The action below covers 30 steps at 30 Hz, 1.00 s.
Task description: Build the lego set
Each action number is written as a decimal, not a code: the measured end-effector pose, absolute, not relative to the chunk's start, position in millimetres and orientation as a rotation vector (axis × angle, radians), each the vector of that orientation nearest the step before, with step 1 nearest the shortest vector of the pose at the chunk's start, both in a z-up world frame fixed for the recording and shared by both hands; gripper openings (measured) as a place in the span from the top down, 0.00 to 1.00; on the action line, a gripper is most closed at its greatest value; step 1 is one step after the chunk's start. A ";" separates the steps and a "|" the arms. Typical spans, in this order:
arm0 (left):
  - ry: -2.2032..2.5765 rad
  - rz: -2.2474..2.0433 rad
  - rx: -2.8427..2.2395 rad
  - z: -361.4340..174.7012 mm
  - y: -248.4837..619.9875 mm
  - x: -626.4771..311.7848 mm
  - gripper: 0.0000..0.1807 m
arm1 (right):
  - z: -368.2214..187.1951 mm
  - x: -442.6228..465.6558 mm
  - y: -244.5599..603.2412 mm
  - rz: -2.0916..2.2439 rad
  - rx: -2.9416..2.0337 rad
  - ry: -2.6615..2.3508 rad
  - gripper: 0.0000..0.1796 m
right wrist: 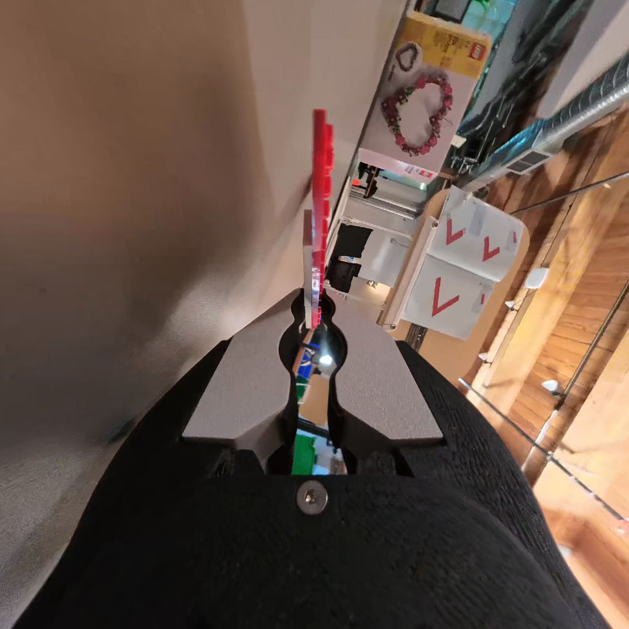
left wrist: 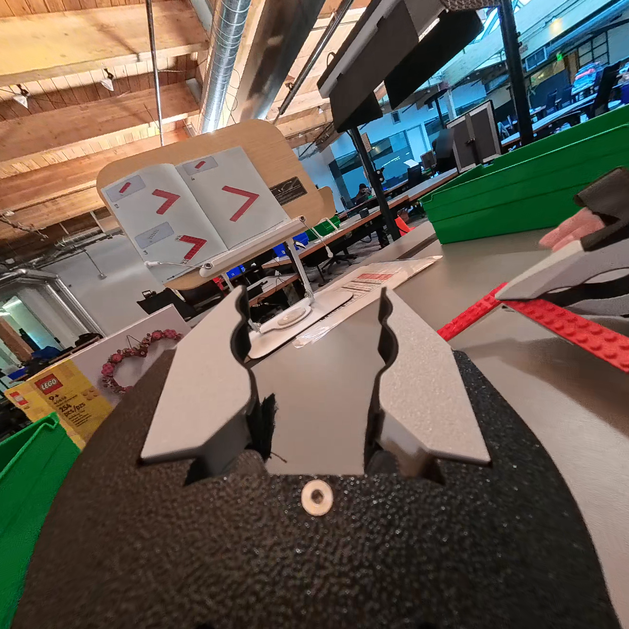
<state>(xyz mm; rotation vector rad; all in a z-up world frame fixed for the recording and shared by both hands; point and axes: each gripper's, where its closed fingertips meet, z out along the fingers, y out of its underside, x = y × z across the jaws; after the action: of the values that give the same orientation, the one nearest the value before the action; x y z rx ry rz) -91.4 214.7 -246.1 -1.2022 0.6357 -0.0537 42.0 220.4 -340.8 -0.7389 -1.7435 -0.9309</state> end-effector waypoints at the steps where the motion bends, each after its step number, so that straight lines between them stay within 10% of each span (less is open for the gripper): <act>1: 0.638 -0.063 -1.207 -246.9 215.2 -90.9 0.58 | -342.1 41.7 219.3 -0.956 -0.718 -1.762 0.97; 19: 0.565 -0.200 -1.291 -253.0 225.4 -101.7 0.56 | -360.4 96.7 179.7 -0.599 -0.969 -2.576 0.68; 30: 0.260 -0.264 -1.264 -236.7 236.1 -144.9 0.46 | -231.7 15.8 236.9 0.402 -1.226 -1.098 0.67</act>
<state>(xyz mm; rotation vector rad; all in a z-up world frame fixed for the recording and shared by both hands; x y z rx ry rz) -144.9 236.1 -236.7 -1.2643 0.2603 -0.2642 15.8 236.9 -231.7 -1.2263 -1.0983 0.4015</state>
